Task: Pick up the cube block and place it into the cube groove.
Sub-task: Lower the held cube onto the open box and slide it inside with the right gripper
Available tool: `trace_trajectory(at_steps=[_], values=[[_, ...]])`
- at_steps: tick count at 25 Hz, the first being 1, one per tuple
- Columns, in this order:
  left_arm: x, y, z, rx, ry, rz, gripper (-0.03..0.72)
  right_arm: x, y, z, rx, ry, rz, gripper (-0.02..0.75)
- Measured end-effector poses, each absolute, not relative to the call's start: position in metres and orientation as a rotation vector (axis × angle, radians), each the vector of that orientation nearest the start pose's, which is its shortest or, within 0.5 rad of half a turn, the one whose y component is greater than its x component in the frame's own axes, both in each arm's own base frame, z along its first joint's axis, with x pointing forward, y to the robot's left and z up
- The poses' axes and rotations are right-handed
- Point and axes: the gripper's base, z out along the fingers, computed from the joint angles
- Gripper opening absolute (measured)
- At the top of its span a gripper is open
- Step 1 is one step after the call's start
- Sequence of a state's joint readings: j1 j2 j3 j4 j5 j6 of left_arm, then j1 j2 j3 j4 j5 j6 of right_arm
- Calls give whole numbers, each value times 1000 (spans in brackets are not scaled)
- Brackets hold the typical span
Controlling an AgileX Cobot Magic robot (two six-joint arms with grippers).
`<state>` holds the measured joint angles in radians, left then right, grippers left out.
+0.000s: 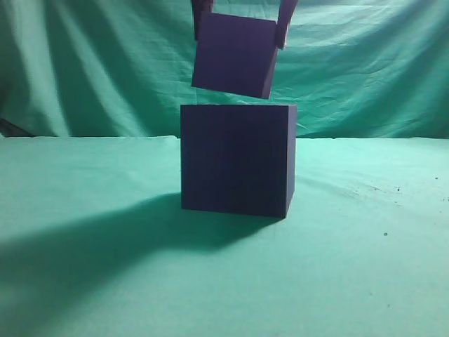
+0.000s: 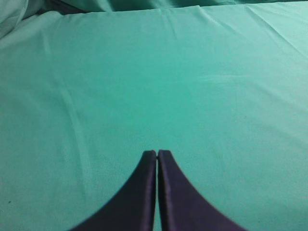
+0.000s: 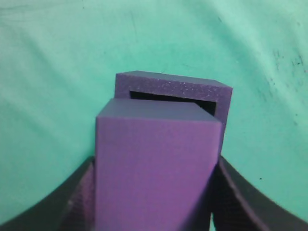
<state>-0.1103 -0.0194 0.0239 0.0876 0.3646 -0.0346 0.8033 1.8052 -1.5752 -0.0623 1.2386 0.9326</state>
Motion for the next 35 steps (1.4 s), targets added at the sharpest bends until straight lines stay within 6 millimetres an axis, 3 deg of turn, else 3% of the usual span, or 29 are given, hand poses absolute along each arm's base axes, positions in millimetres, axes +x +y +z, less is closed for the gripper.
trace_trajectory(at_steps=[8,35], values=[[52,-3,173,124,1847,-15,0,263,263,285,166,2956,141,421],[52,-3,173,124,1847,-15,0,263,265,245,209,3042,41,421]])
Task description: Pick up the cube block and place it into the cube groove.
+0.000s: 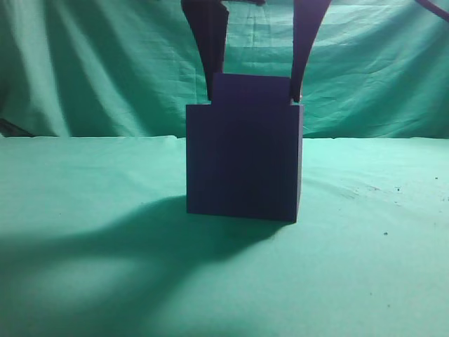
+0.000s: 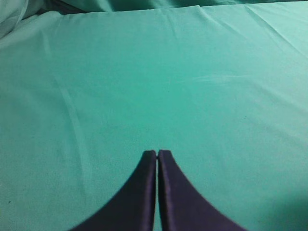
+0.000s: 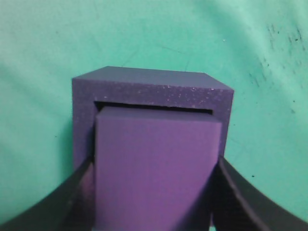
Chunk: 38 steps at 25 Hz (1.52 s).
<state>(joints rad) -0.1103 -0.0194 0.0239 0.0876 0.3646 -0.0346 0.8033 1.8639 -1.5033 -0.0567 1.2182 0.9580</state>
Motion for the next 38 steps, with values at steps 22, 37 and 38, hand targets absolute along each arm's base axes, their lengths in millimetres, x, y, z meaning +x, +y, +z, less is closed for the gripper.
trace_trajectory(at_steps=[22,37,38], values=[[52,-3,173,124,1847,-15,0,257,253,278,152,2948,81,670],[52,-3,173,124,1847,-15,0,203,185,401,-80,2615,297,0],[52,-3,173,124,1847,-15,0,200,182,406,-94,2597,298,0]])
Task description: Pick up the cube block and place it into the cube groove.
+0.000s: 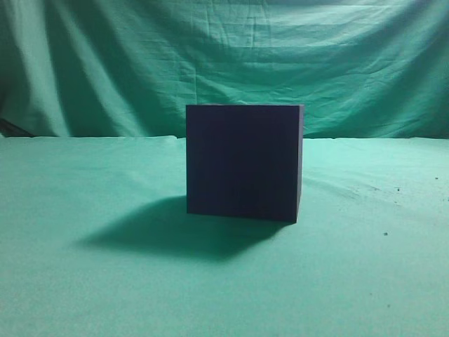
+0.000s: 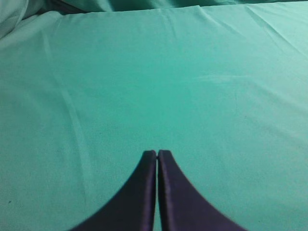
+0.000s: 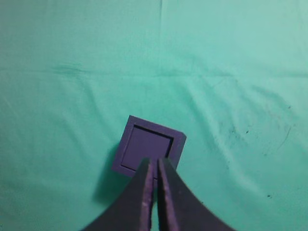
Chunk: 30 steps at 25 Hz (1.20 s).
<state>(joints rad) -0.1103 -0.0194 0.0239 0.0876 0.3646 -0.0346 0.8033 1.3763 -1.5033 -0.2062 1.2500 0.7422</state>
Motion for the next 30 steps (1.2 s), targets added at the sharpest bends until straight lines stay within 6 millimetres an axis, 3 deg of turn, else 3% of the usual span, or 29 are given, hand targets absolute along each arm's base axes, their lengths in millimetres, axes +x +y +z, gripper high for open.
trace_trajectory(at_steps=[5,14,22,30], values=[[52,-3,173,124,1847,-15,0,187,162,427,-332,2476,223,0],[52,-3,173,124,1847,-15,0,145,108,465,-713,2179,41,0],[52,-3,173,124,1847,-15,0,94,43,436,-613,2043,60,0],[52,-3,173,124,1847,-15,0,48,2,396,-366,1952,51,0]])
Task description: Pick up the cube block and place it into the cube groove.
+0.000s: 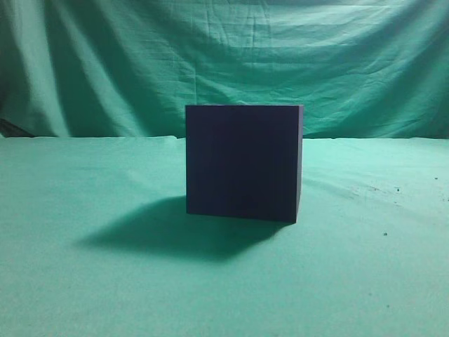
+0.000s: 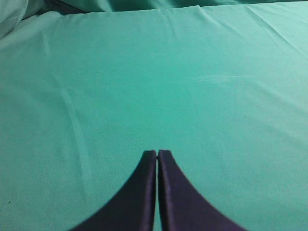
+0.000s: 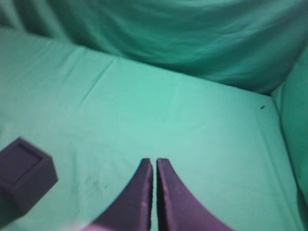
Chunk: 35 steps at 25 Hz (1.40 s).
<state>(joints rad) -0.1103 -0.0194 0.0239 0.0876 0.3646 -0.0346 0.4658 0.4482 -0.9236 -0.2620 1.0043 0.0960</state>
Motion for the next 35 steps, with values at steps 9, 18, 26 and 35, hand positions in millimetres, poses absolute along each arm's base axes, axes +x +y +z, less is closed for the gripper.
trace_trajectory(at_steps=[9,18,26,35], values=[[52,-3,173,124,1847,-15,0,22,-6,347,-165,1706,45,0],[52,-3,173,124,1847,-15,0,33,-1,260,-60,1691,47,0],[52,-3,173,124,1847,-15,0,45,1,211,-32,1817,59,0],[52,-3,173,124,1847,-15,0,51,4,168,-4,1909,115,0]])
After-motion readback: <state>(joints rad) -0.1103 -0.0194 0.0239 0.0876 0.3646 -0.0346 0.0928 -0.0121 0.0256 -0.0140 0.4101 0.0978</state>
